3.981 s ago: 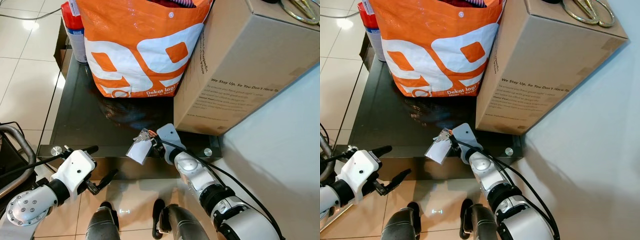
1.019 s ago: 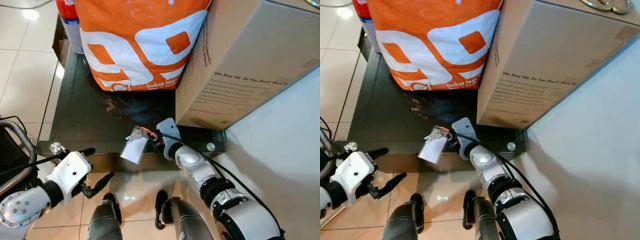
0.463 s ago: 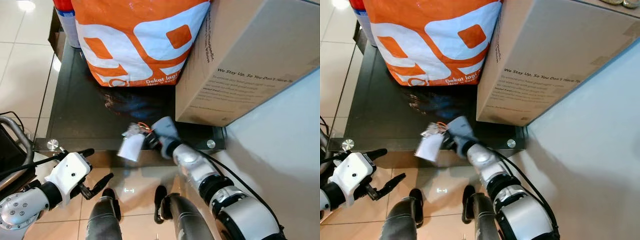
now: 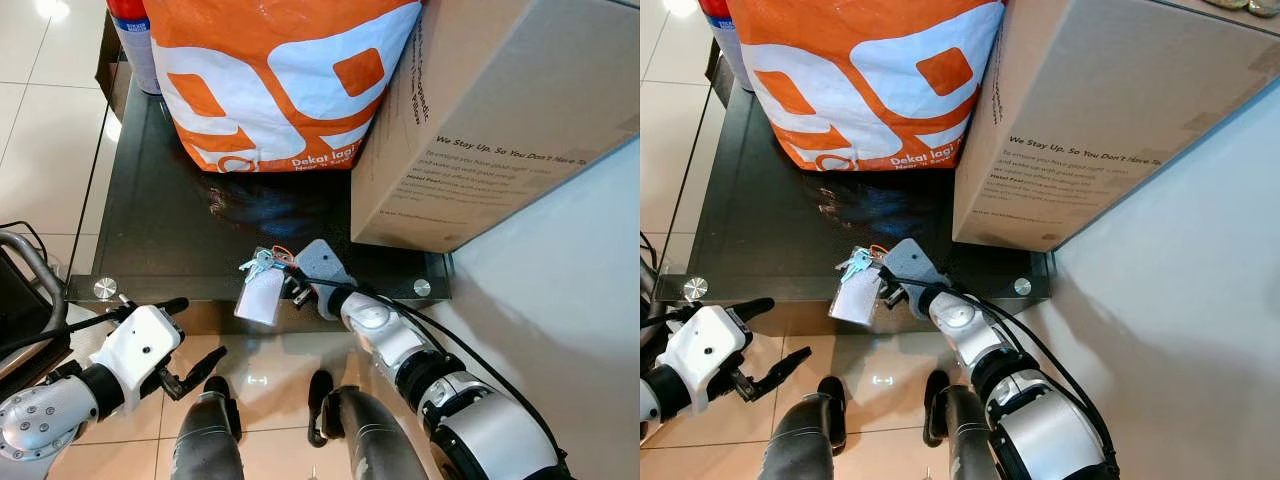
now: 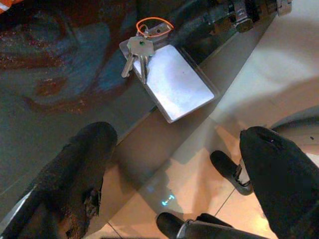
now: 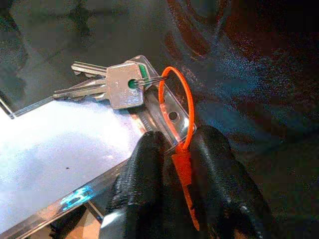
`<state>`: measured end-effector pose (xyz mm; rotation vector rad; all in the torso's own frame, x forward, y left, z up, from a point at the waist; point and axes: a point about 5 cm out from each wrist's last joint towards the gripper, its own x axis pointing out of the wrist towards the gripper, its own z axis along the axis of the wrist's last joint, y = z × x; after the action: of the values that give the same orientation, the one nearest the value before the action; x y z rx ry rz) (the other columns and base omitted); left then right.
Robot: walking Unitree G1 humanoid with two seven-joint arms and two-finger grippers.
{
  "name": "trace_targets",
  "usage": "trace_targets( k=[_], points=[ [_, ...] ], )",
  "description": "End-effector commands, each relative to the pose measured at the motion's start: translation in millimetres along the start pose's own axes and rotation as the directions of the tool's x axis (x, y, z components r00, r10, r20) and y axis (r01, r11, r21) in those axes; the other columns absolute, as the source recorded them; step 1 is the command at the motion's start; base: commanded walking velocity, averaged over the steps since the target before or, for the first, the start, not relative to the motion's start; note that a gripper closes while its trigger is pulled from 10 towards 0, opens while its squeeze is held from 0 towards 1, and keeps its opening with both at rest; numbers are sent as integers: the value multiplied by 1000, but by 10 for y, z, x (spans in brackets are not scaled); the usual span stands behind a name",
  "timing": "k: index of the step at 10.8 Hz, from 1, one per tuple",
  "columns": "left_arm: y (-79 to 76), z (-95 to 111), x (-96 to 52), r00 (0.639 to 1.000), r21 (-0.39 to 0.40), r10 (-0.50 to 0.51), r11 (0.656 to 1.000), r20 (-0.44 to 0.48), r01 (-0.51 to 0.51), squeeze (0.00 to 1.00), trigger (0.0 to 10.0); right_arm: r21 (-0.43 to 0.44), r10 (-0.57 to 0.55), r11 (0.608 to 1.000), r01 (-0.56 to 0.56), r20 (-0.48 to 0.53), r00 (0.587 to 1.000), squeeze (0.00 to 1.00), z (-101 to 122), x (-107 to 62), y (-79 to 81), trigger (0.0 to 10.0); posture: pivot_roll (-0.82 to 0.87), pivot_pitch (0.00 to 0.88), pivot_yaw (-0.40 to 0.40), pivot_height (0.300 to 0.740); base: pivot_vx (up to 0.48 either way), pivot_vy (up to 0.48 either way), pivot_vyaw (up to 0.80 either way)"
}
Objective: Hang keys on a hook
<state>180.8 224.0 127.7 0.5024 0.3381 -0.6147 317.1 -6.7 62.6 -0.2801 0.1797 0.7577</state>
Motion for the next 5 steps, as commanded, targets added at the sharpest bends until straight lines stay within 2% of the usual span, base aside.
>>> trace_targets(
  k=[1, 3, 5],
  points=[
    [-58, -16, -18, 1000, -11, -16, 1000, -5, 16, 286, 10000, 29, 95, 995, -96, 29, 995, 0, 169, 149, 396, 1098, 199, 380, -195, 740, 0, 0, 0],
    [-70, -18, -23, 1000, -8, -20, 1000, -7, 20, 290, 10000, 31, 90, 995, -91, 23, 996, 0, 150, 143, 396, 0, 199, 375, -193, 740, 0, 0, 0],
    [-73, -12, -17, 1000, -7, -22, 1000, -6, 22, 286, 10000, 49, 63, 997, -63, 16, 998, 0, 116, 129, 370, 0, 201, 380, -190, 740, 0, 0, 0]
  ],
)
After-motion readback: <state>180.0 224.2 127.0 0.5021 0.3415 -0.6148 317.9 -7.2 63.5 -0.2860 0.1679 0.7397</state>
